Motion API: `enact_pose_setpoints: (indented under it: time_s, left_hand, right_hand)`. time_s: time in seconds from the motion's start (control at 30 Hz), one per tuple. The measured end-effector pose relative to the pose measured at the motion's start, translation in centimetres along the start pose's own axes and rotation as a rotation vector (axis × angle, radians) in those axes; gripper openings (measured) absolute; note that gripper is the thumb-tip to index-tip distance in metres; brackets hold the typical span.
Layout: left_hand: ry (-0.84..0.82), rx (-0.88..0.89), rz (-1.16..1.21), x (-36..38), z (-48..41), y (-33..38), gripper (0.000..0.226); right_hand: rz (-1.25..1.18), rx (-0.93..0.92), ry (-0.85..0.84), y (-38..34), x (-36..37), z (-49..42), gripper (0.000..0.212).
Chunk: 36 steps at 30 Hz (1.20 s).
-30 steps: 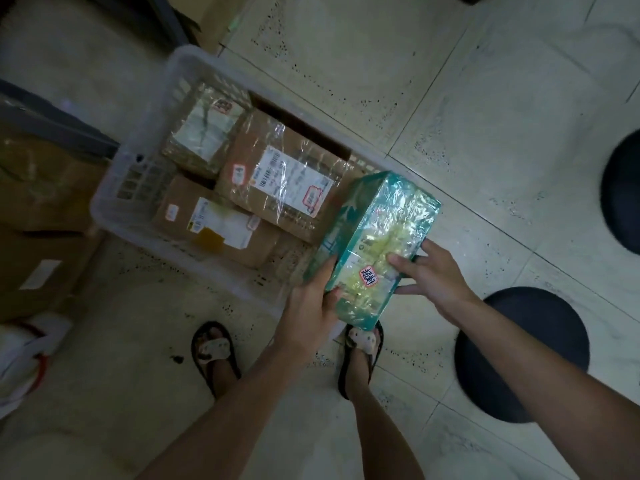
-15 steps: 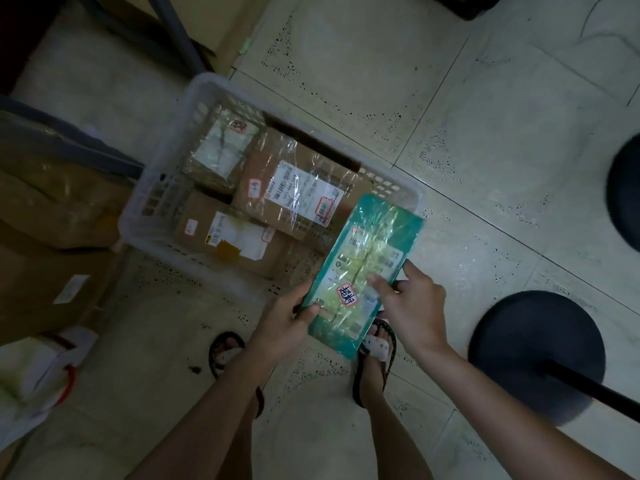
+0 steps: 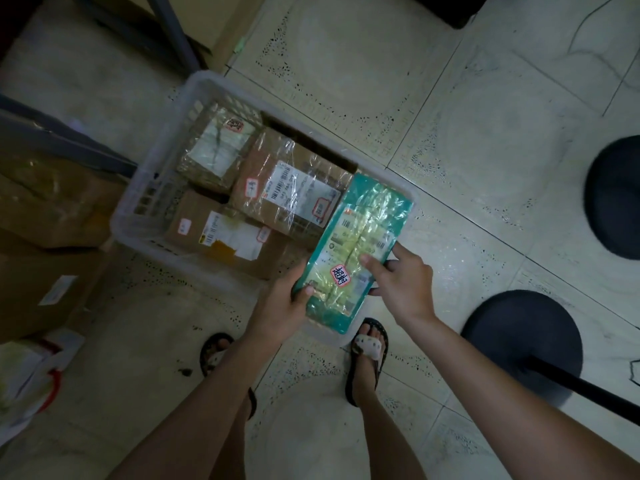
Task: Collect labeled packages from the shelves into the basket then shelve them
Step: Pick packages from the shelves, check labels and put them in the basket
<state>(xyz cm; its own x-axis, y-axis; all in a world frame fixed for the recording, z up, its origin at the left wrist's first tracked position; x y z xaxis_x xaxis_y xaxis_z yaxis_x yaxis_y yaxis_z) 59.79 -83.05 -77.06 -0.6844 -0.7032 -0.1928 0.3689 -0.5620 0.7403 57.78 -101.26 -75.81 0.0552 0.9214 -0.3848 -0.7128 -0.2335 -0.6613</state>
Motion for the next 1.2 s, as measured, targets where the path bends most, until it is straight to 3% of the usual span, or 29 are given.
enact_pose_setpoints:
  time_s: [0.13, 0.37, 0.7, 0.97, 1.07, 1.2]
  left_hand:
    - [-0.084, -0.053, -0.015, 1.0, -0.1, 0.2, 0.051]
    - [-0.087, -0.017, -0.078, 2.9, -0.5, 1.0, 0.051]
    - [-0.075, -0.076, 0.159, 1.8, -2.0, 0.6, 0.049]
    - [-0.116, -0.071, 0.182, 1.6, -2.0, -0.5, 0.046]
    - [-0.033, -0.089, 0.149, 1.0, -2.4, -0.6, 0.045]
    - [-0.061, -0.073, 0.029, 0.9, -2.7, -0.6, 0.046]
  right_hand:
    - [-0.085, 0.077, 0.009, 1.2, -0.8, 0.6, 0.014]
    - [-0.139, 0.131, 0.023, 2.0, -2.7, 0.4, 0.015]
    - [0.076, 0.034, 0.087, 0.2, -1.4, -0.9, 0.009]
    - [0.259, 0.012, 0.094, -0.5, -1.2, -0.6, 0.031]
    - [0.152, 0.061, 0.080, -0.6, -0.6, -1.6, 0.026]
    - [-0.037, 0.113, 0.068, 0.9, -0.3, -1.7, 0.014]
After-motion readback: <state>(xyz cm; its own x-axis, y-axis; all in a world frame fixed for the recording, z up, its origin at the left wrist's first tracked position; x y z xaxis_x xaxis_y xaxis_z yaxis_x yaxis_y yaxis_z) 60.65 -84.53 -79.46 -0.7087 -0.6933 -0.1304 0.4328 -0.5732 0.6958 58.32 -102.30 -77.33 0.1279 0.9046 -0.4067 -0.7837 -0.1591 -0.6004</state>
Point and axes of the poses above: each hand's wrist, its own z-axis away from the middle knuckle, its own x-axis out of the palm, y = z × x, the point moved 2 cm from there along -z, towards the middle knuckle, and after that the axes turned 7 degrees about -y, right-handed, at the moved point
